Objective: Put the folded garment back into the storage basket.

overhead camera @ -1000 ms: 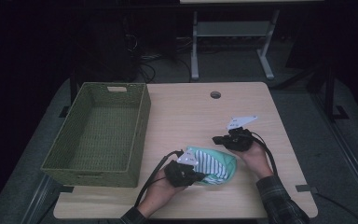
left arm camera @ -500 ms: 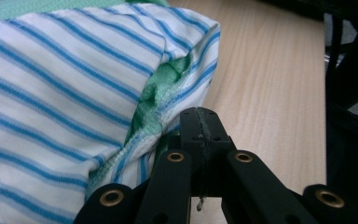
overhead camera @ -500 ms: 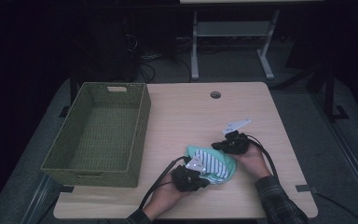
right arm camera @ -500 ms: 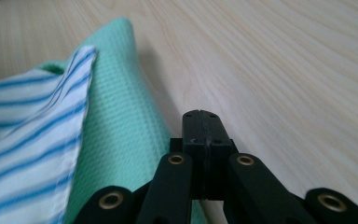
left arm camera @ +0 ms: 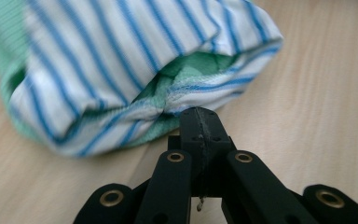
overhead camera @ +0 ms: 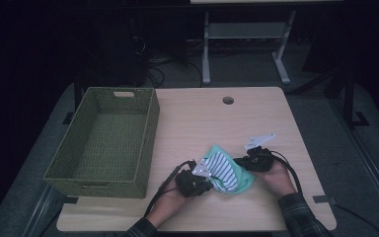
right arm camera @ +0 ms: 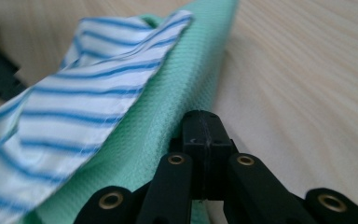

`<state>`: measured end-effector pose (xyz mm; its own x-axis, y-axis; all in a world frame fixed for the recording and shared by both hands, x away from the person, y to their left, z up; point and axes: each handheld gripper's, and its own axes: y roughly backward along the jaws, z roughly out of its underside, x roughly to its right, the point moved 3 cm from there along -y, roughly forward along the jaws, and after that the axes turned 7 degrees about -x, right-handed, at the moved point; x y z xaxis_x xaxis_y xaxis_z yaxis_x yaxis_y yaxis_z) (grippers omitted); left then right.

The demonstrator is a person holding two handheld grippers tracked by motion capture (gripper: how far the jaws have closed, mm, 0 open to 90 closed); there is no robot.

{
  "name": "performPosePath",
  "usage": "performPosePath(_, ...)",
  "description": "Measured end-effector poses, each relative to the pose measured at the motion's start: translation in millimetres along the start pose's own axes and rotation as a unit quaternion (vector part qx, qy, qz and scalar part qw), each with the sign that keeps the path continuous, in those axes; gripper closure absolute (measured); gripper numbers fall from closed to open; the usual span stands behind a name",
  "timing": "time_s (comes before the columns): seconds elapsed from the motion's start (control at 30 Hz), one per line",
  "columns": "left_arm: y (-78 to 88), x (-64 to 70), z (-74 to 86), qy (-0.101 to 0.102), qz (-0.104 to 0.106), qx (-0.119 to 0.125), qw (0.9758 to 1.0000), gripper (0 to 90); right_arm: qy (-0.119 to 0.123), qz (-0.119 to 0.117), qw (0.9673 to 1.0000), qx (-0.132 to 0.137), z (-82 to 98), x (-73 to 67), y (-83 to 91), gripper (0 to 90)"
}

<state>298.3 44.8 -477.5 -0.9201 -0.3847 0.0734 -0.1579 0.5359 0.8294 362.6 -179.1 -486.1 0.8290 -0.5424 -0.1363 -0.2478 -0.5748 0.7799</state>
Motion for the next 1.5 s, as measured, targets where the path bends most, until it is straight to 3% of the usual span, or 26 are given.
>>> performPosePath(0.27,8.9,-21.6,6.4,0.017,-0.02,-0.001,0.9996,89.6,0.006,-0.004,1.0,0.0,10.3,-11.1,7.6,89.2)
performPosePath(0.4,12.0,-30.6,9.0,0.017,-0.049,-0.007,0.9986,89.6,0.003,-0.012,0.9999,-0.003,16.2,-17.1,10.8,89.1)
performPosePath(0.63,15.3,-41.0,7.4,0.02,-0.057,-0.002,0.9982,89.6,0.01,-0.012,0.9999,-0.003,22.6,-27.7,15.0,87.9)
performPosePath(0.7,18.6,-40.4,7.0,0.023,-0.054,0.006,0.9983,89.5,0.002,-0.007,1.0,0.002,25.0,-28.3,18.6,85.7)
performPosePath(0.93,30.9,-39.5,-0.4,0.024,-0.035,0.02,0.9989,81.1,-0.018,0.012,0.9995,0.024,40.4,-23.9,32.4,66.5)
performPosePath(1.1,35.9,-39.1,-8.2,0.016,-0.036,0.016,0.9991,67.6,-0.024,0.037,0.9984,0.035,50.5,-19.0,36.0,48.4)
performPosePath(1.3,38.9,-39.8,-18.9,-0.01,-0.015,0.005,0.9998,55.5,-0.036,0.081,0.9953,0.04,60.4,-15.0,40.1,29.5)
performPosePath(1.43,38.1,-40.1,-24.2,-0.031,-0.005,-0.013,0.9994,50.8,-0.053,0.102,0.9928,0.035,69.8,-12.0,42.9,22.2)
performPosePath(1.5,35.7,-39.4,-26.6,-0.033,0.003,-0.016,0.9993,48.5,-0.062,0.111,0.9914,0.034,73.5,-10.8,43.9,21.2)
